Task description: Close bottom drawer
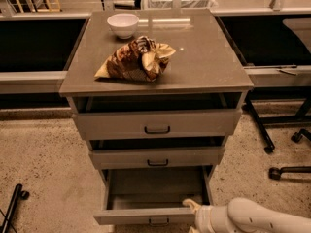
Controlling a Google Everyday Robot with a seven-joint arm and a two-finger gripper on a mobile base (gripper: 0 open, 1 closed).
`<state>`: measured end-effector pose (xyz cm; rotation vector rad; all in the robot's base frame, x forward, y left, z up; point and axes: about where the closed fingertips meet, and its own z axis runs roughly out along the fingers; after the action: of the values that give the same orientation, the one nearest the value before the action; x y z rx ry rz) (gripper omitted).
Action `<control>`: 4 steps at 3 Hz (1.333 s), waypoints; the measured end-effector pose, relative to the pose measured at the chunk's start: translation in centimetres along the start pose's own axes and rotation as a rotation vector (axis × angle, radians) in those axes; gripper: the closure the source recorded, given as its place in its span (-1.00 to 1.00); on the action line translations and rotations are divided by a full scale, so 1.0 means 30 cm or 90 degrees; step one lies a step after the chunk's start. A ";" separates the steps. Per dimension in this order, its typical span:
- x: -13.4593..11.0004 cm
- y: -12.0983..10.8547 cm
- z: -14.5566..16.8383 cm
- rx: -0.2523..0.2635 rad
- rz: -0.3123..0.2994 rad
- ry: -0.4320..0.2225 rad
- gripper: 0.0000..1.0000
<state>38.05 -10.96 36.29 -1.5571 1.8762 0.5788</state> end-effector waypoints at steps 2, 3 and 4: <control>0.204 -0.048 0.165 0.007 -0.075 -0.021 0.35; 0.281 -0.059 0.237 -0.007 -0.093 -0.059 0.83; 0.327 -0.108 0.323 0.005 -0.100 -0.087 1.00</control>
Offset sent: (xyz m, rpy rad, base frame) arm 0.0152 -0.0171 -0.1187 0.1068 -0.1035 0.2340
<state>41.95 -11.92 22.72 -1.6008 1.6366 0.5908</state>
